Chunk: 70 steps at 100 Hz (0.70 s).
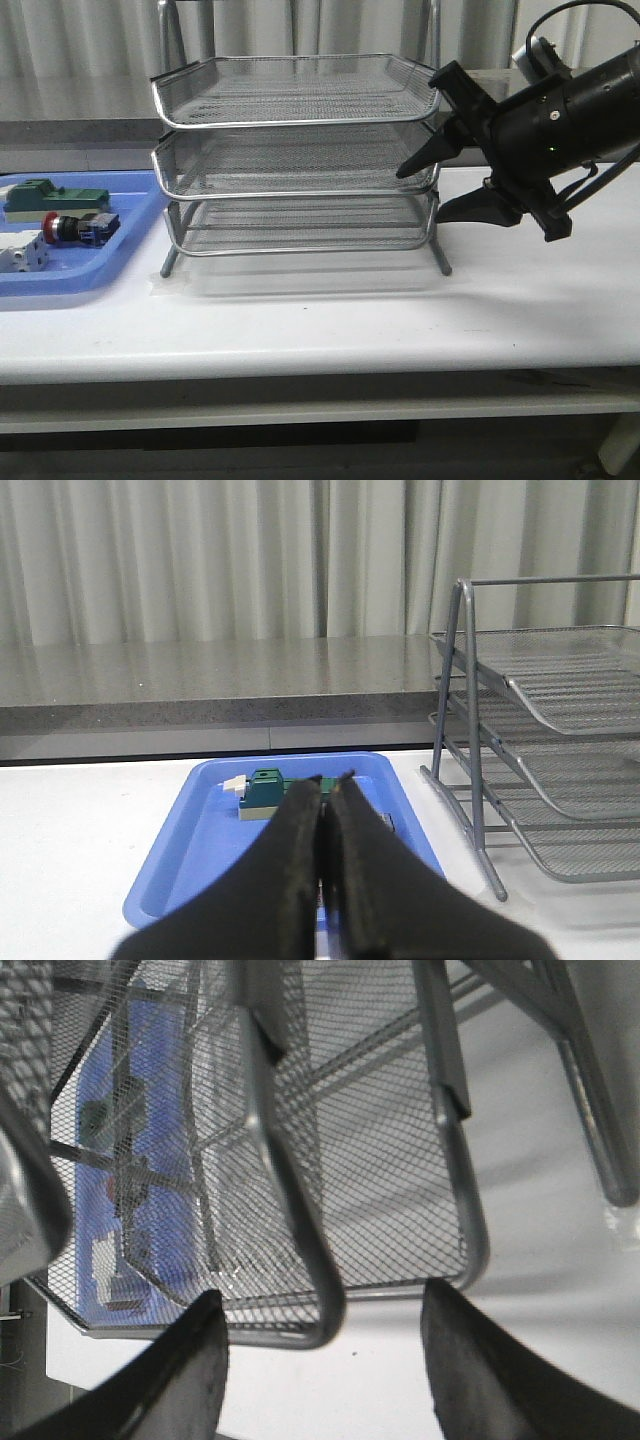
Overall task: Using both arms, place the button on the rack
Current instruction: 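Reach the right gripper to the middle rack tier and grip its rim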
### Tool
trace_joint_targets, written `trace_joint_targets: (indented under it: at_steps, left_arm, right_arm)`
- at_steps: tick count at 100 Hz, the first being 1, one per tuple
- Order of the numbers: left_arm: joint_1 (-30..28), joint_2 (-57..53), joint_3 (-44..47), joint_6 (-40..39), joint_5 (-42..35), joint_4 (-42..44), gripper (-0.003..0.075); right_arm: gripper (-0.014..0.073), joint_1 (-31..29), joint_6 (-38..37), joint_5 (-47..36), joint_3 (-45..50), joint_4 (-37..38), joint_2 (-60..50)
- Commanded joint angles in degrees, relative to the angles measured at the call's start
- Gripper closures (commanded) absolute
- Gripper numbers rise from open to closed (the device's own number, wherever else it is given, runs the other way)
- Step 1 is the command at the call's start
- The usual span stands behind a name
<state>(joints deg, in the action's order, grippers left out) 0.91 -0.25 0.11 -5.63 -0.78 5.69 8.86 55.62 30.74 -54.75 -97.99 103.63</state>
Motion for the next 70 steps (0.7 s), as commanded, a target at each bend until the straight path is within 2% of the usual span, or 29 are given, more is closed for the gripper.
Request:
trace_joint_targets:
  at_steps: [1, 58, 70]
  left_arm:
    - [0.04, -2.02, 2.61, -0.51, -4.46, 0.00, 0.0741]
    - [0.04, -2.02, 2.61, -0.51, -4.46, 0.00, 0.0741]
    - [0.04, -2.02, 2.61, -0.51, -4.46, 0.00, 0.0741]
  right_arm:
    - [0.0159, 0.01, 0.73, 3.65, -2.67, -1.97, -1.64]
    - [0.0162, 0.01, 1.68, 4.40, -5.17, -2.19, 1.28]
    - [0.0221, 0.01, 2.01, 4.40, -5.17, -2.19, 1.28]
